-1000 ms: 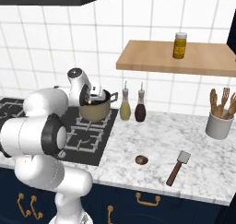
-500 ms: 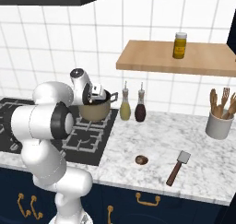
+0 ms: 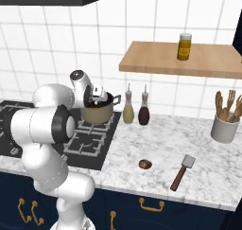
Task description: Put the mushroom and mushroom in the pot. Retrieve the spatula and lightly stir the vegetables in the pot.
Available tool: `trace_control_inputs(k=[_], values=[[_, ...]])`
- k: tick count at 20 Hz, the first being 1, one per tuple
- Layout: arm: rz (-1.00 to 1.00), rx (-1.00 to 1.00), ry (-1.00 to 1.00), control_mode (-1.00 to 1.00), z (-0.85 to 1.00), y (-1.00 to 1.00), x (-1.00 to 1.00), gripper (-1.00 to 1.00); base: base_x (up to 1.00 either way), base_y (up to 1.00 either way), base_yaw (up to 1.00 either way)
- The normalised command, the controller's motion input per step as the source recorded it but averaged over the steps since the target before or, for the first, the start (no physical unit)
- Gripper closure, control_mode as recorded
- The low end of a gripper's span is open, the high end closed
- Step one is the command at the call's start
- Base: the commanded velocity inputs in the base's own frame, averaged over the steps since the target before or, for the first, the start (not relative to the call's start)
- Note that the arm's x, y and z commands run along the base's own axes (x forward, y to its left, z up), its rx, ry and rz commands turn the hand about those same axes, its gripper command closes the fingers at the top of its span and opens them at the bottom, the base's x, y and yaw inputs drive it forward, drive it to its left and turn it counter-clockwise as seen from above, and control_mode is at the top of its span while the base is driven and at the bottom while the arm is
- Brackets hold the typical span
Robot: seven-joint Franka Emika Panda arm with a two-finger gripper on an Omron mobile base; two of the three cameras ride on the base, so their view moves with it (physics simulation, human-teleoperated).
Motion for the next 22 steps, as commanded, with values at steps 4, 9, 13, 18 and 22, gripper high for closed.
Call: trace_control_inputs(k=[4,9,13,18,22], values=[[0.00,0.00,-0.06,-1.00,0.46,0.00,-0.04,-1.00,0.00,0.00,0.00],[0.02,0.03,0.09,-1.00,-0.10,0.01,0.25,-1.00,0.00,0.00,0.00],[0.12,0.05,0.12,-1.00,-0.29,0.01,0.33,-1.00,0.00,0.00,0.00],[0.04,0.00,-0.19,-1.00,0.59,0.00,-0.64,-1.00,0.00,0.00,0.00],[-0.01,0.00,-0.17,-1.00,0.57,-0.05,-1.00,-1.00,0.00,0.00,0.00]])
